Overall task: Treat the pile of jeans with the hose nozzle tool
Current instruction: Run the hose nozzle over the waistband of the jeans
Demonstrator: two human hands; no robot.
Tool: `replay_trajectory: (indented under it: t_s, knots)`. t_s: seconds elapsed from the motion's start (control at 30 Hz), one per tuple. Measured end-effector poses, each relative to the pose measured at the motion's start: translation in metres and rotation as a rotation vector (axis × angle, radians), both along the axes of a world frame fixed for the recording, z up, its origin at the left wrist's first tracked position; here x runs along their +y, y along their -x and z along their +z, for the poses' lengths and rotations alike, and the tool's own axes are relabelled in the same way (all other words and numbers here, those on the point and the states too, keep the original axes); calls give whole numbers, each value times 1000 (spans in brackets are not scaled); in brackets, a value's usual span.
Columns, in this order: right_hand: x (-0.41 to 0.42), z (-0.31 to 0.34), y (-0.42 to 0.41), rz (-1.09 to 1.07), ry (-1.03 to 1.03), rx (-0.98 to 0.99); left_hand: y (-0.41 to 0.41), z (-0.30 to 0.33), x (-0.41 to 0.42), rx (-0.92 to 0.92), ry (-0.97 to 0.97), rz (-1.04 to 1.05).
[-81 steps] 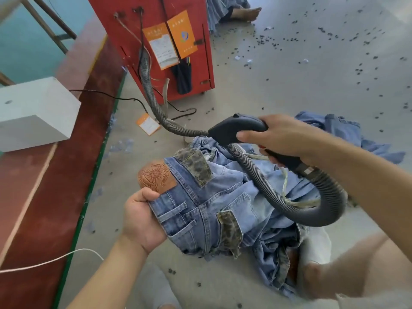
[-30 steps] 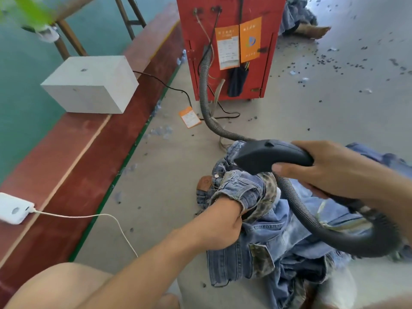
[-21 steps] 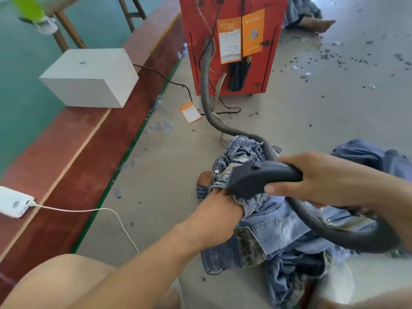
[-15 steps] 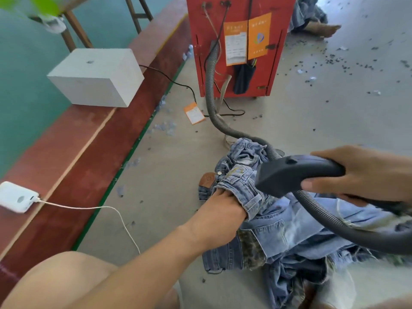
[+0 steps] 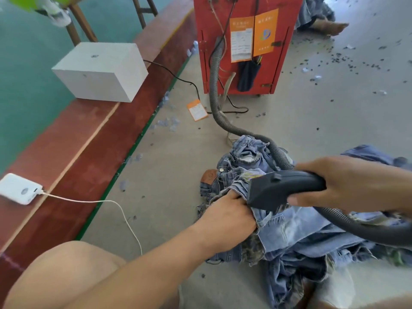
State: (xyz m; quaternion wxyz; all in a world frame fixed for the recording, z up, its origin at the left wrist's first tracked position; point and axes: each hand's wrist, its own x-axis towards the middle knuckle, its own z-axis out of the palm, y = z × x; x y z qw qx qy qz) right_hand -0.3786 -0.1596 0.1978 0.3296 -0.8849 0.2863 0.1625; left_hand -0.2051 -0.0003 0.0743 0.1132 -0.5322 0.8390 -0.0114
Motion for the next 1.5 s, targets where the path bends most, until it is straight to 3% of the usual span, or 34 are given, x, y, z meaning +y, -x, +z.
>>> replay_trajectory:
  t_s: [0.23, 0.4, 0.5, 0.6, 0.77, 0.97, 1.13, 1.27, 1.43, 1.5]
  knots:
    - [-19, -10, -9, -154, -51, -146, 9, -11, 5, -125, -7, -36]
    - [-13, -4, -6, -36, -157, 41, 12, -3, 8, -65, -58, -84]
    - [-4, -27, -29, -65, -109, -26, 17, -8, 14, -125, -107, -82]
    - [-16, -21, -26, -136, -73, -61, 16, -5, 12, -106, -32, -116]
    - [-22, -4, -13, 16, -319, 113, 19, 2, 16, -132, -68, -104]
    - [-14, -27, -35, -122, -148, 25, 23, 4, 11, -99, -45, -178]
    - [-36, 3, -2, -98, -273, 58, 16, -4, 11, -117, -50, -202]
    - [-19, -10, -16, -25, -224, 82, 21, -12, 10, -124, -23, -199]
    - [-27, -10, -15, -152, -168, -45, 11, -18, 6, -256, 8, -103]
    - [-40, -1, 0, -172, -212, -51, 8, -18, 6, -229, -7, -122]
